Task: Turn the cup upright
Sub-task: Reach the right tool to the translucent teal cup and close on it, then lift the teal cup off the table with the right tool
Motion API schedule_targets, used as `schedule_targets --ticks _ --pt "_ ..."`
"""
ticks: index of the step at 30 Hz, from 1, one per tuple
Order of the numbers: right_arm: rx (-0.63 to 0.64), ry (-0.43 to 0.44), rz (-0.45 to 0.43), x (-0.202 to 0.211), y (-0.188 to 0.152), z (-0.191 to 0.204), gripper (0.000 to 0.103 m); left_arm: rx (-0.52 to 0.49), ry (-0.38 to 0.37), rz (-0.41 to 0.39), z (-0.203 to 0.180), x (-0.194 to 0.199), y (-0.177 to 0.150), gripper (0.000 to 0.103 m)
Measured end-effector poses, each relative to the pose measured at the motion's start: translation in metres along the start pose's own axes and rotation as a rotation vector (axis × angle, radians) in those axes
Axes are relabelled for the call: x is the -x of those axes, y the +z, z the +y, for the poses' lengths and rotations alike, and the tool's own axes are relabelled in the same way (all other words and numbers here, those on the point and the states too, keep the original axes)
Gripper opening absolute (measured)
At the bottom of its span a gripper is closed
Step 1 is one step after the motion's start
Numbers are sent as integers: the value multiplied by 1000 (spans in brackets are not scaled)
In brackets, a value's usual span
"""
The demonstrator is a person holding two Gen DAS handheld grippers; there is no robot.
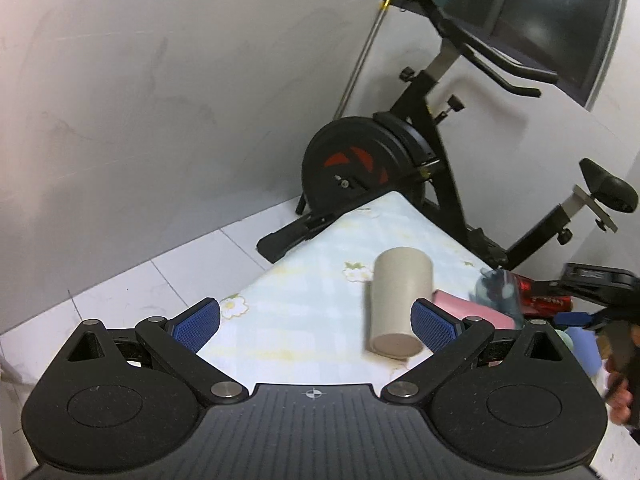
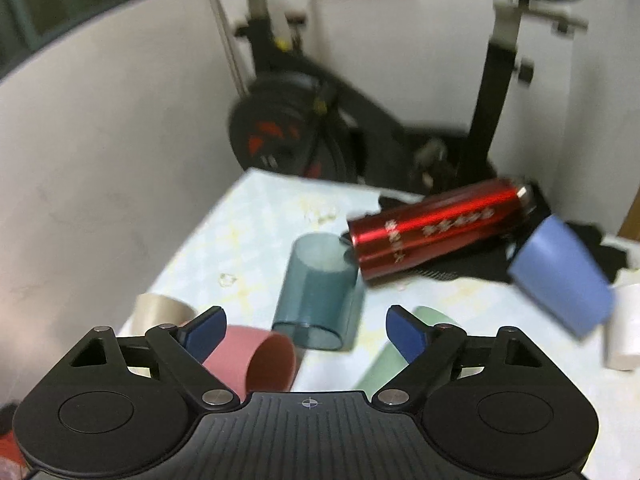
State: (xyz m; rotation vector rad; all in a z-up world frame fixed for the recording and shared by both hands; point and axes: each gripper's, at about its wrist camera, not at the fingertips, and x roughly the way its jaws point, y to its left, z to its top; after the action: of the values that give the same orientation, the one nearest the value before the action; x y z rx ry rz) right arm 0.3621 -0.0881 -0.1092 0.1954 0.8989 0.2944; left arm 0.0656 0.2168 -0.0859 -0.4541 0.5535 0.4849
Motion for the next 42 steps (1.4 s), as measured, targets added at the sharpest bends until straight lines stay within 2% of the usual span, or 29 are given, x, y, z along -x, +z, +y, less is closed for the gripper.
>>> schedule_targets --ticks 3,7,11,16,17,18,19,21,29,35,39,42 --pt "-28 -34 66 -43 12 3 80 5 5 6 4 -5 -1 102" --pt "-95 -52 111 -75 16 -1 80 22 3 26 10 -14 -4 102" --pt "-123 -56 139 -93 17 1 80 22 -2 34 8 -19 -6 102" --pt "-138 -103 164 -107 17 2 79 12 -22 36 2 -18 -7 102" --pt "-148 -108 173 -110 16 0 76 8 -25 36 0 -20 -7 102" --pt "-158 -106 181 -114 16 -1 67 5 -27 37 -1 -20 -7 102" --pt "-167 -102 190 -117 15 -2 62 3 -28 39 -2 -20 -8 102" --pt "-185 -94 191 -117 13 -4 62 2 -33 41 -4 -20 -8 102" --pt "-203 5 124 -73 14 -4 62 -8 -72 16 -16 -4 -6 102" --pt "-195 49 45 -5 18 -17 62 -32 -106 -22 -32 22 -4 102" --pt "-210 41 22 48 0 -42 62 -71 -141 -32 -54 40 -10 102" --pt "-233 3 17 83 -27 -73 62 -108 -175 -22 -73 51 -18 102"
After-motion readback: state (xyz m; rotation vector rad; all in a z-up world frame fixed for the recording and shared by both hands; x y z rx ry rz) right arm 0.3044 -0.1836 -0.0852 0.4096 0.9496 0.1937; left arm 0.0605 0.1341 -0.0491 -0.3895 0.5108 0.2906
